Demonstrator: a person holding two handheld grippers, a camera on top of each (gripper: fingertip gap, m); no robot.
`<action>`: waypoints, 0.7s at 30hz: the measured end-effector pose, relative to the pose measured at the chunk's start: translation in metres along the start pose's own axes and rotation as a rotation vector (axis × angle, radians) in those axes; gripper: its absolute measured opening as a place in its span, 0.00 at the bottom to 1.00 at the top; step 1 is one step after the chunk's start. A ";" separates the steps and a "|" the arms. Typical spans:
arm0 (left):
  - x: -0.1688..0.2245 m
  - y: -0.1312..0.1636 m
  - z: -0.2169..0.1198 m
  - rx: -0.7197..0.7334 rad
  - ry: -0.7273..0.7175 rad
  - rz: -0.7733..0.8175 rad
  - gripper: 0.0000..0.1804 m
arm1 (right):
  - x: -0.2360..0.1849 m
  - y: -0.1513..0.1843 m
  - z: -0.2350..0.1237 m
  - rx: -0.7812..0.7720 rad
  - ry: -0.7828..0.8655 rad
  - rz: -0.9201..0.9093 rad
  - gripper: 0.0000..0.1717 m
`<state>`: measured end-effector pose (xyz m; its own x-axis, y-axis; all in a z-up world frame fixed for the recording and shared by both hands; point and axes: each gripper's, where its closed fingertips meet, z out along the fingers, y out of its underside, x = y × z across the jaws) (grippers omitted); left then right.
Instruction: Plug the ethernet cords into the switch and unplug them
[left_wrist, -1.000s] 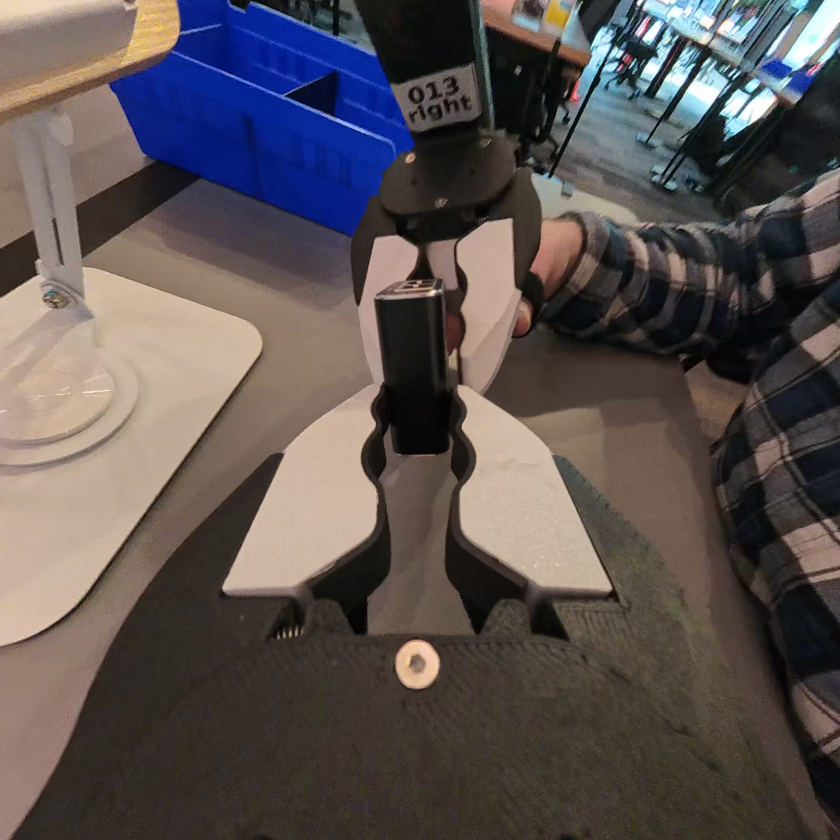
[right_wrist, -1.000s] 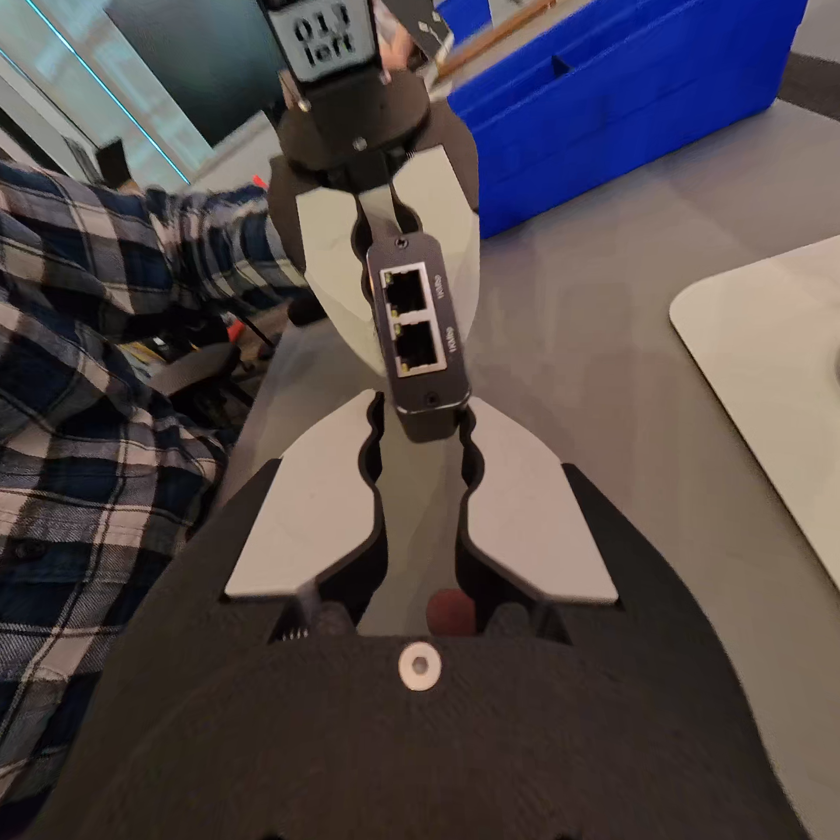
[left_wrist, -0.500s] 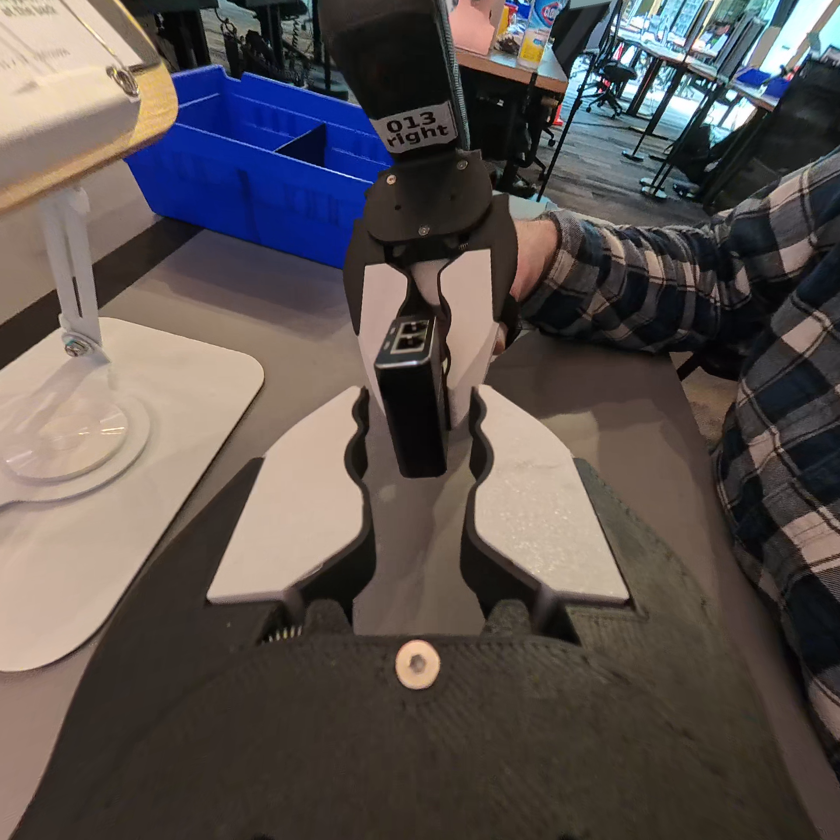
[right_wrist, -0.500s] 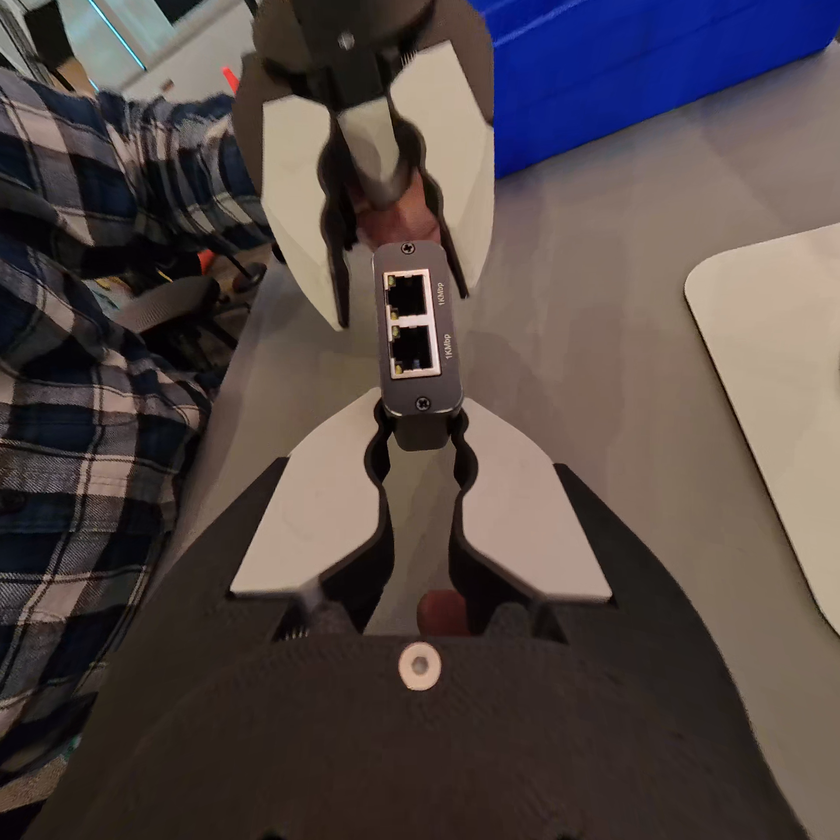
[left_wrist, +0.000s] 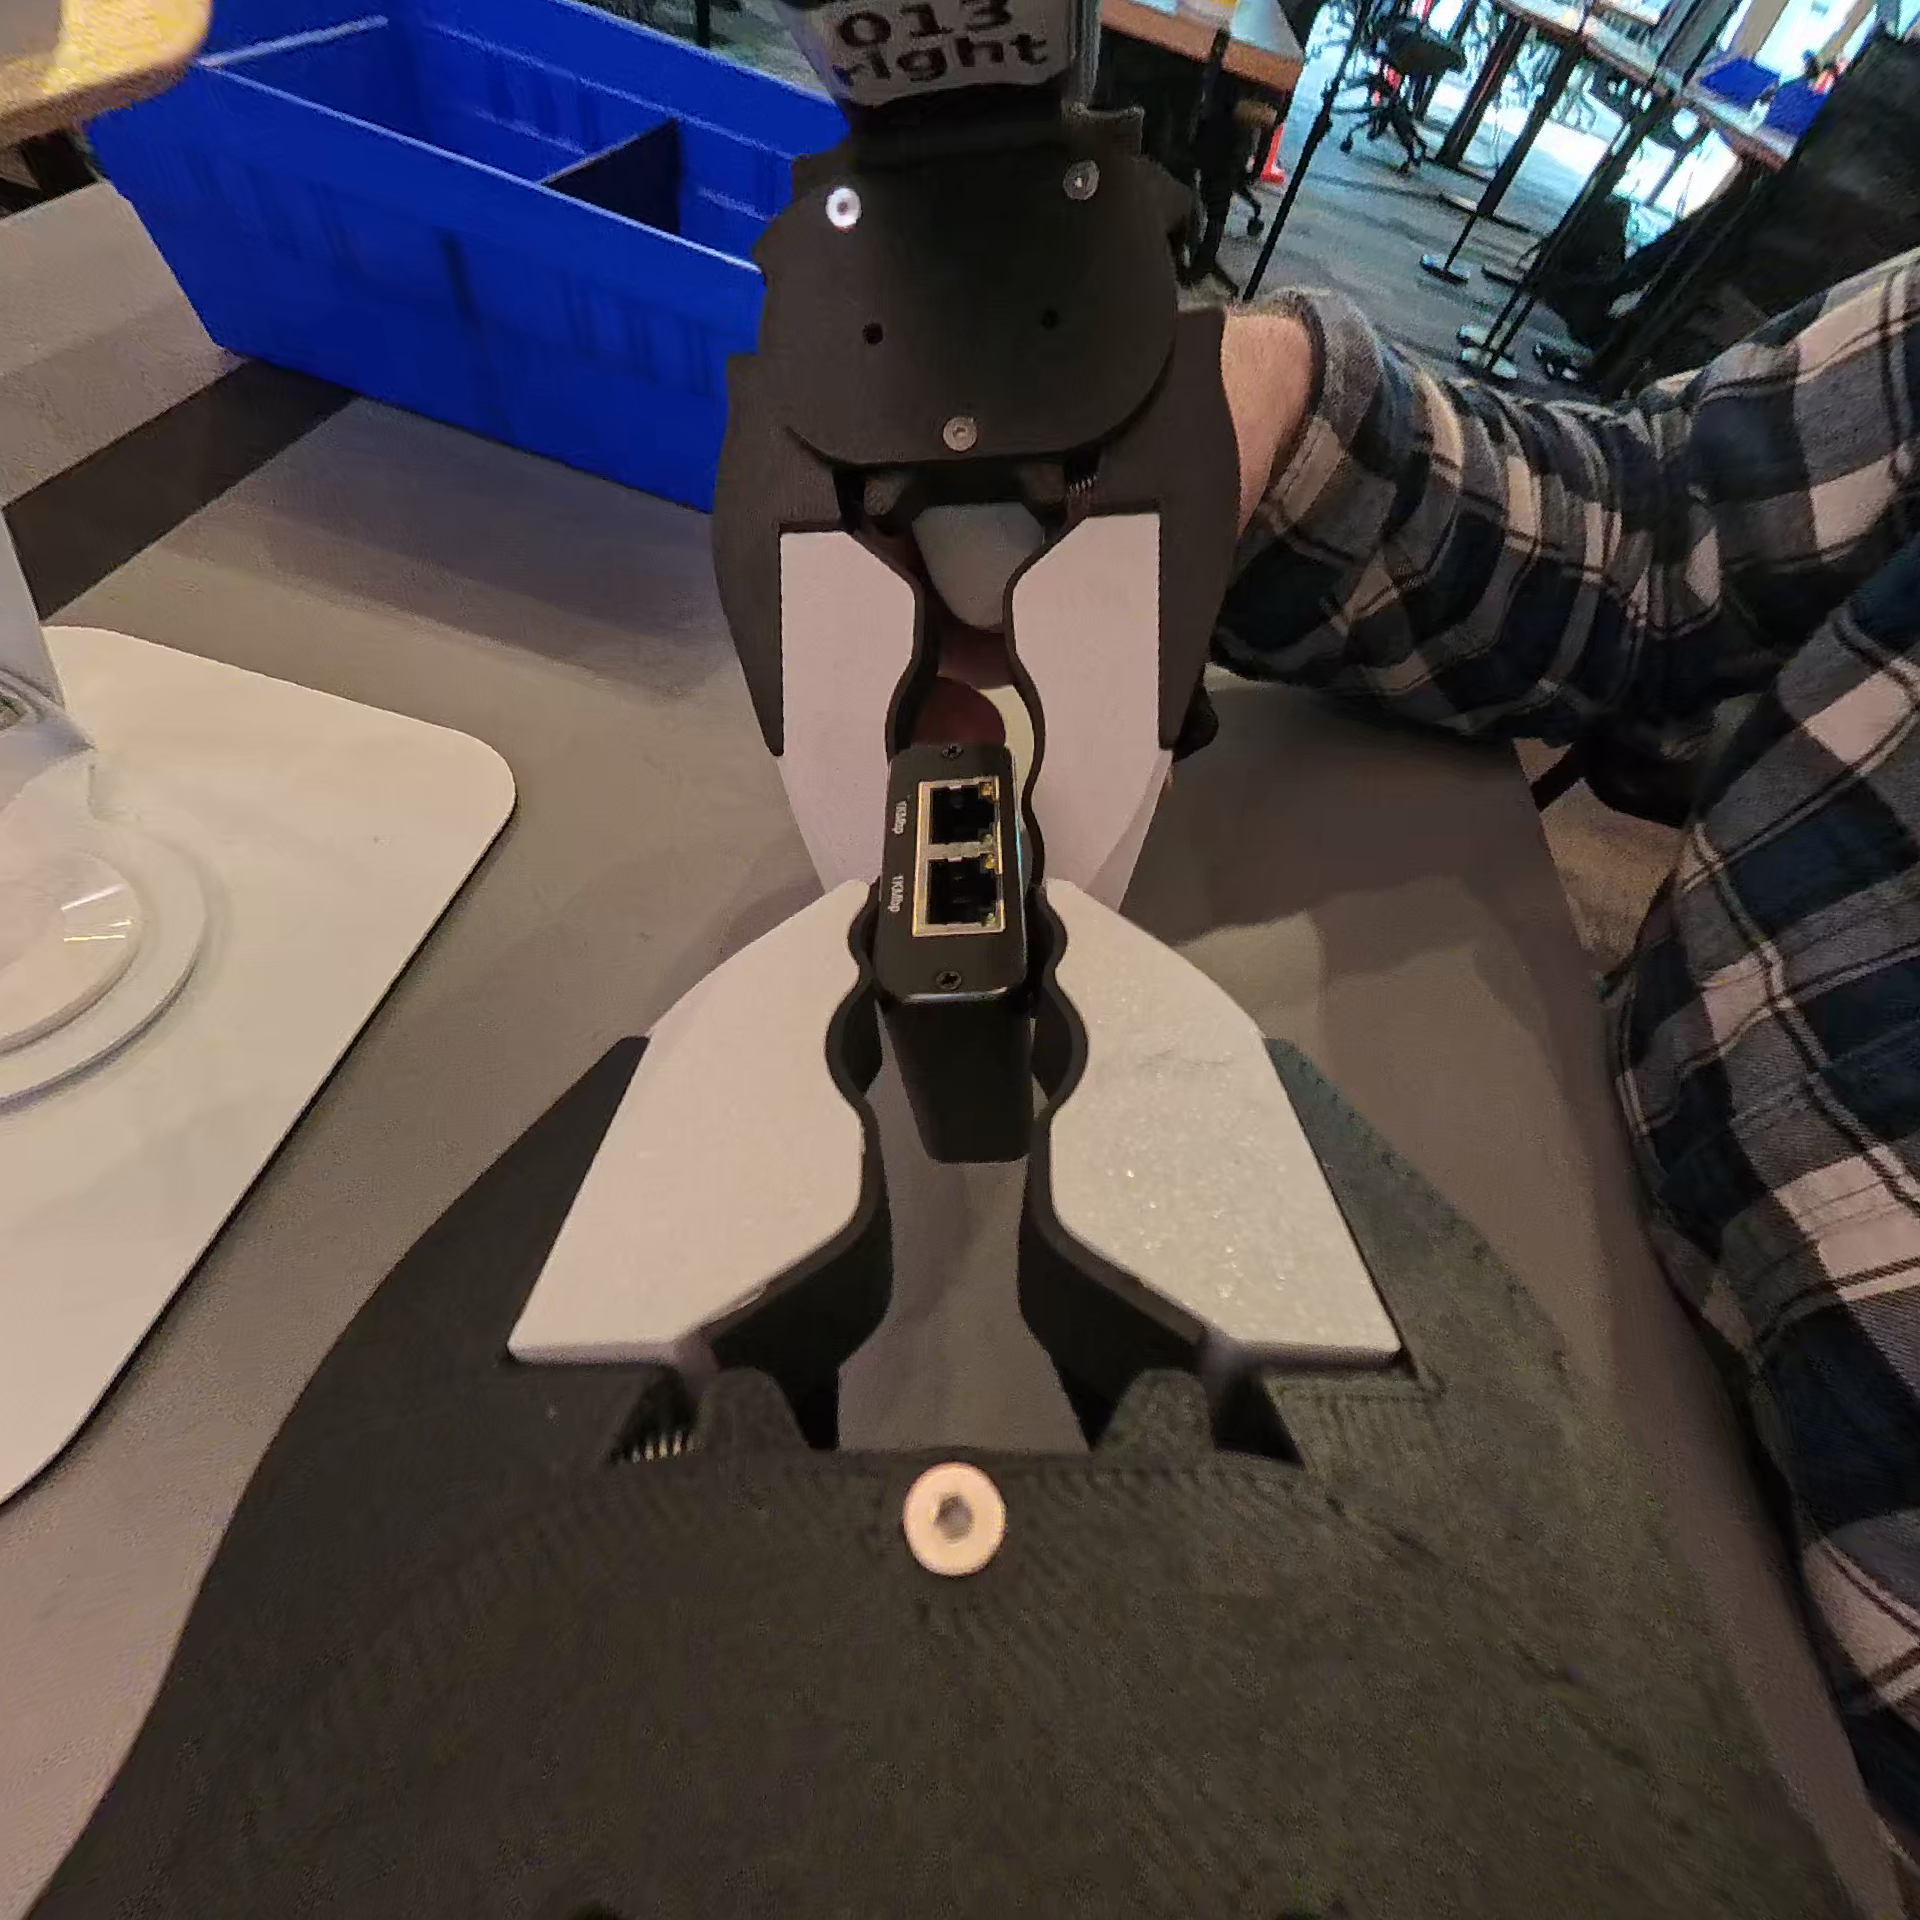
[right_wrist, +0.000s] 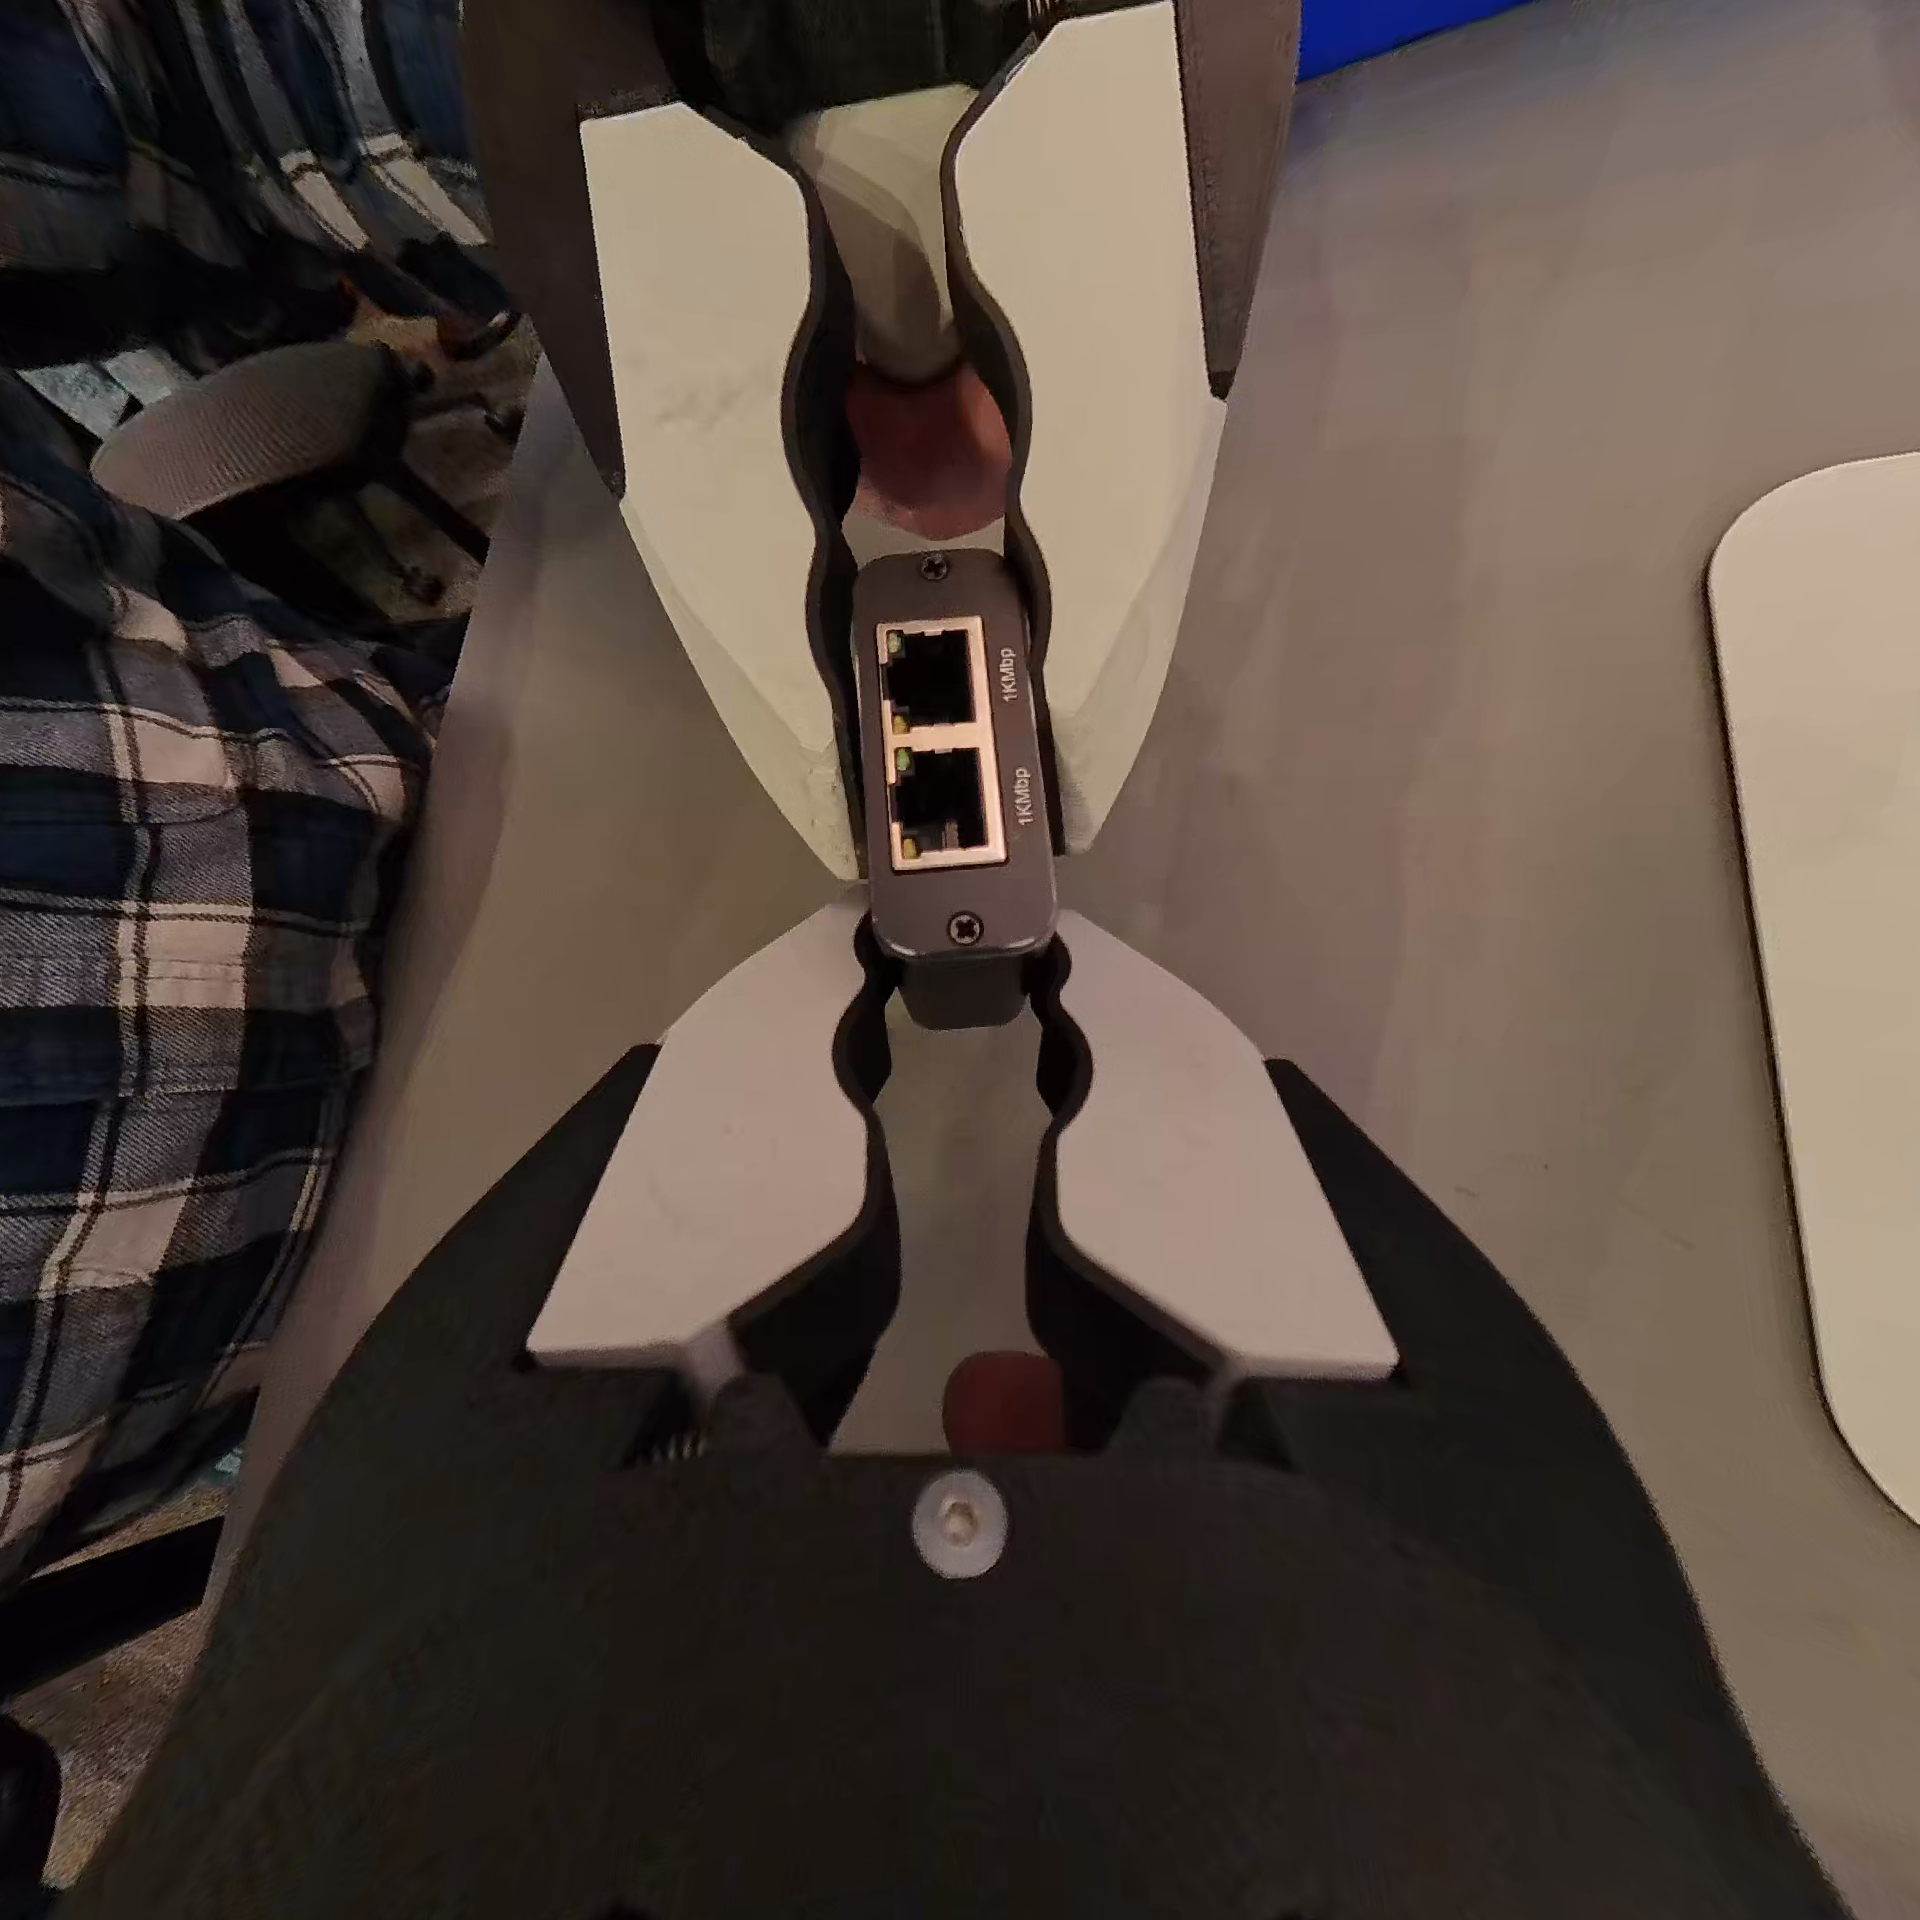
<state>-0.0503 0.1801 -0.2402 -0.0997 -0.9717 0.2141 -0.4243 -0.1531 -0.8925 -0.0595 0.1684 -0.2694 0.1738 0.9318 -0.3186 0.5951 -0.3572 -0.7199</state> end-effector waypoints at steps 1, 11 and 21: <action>-0.001 -0.002 -0.001 0.016 -0.006 -0.009 0.14 | 0.001 -0.002 -0.001 0.012 0.008 -0.002 0.14; -0.007 -0.020 -0.015 0.161 0.005 -0.102 0.14 | 0.002 -0.023 -0.008 0.198 -0.026 0.049 0.15; 0.003 -0.022 -0.017 0.193 0.071 -0.091 0.15 | -0.010 -0.024 -0.007 0.219 -0.162 0.086 0.15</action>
<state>-0.0566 0.1839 -0.2130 -0.1354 -0.9383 0.3182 -0.2554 -0.2773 -0.9262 -0.0698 0.1682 -0.2445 0.0776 0.8814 -0.4660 0.3974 -0.4560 -0.7963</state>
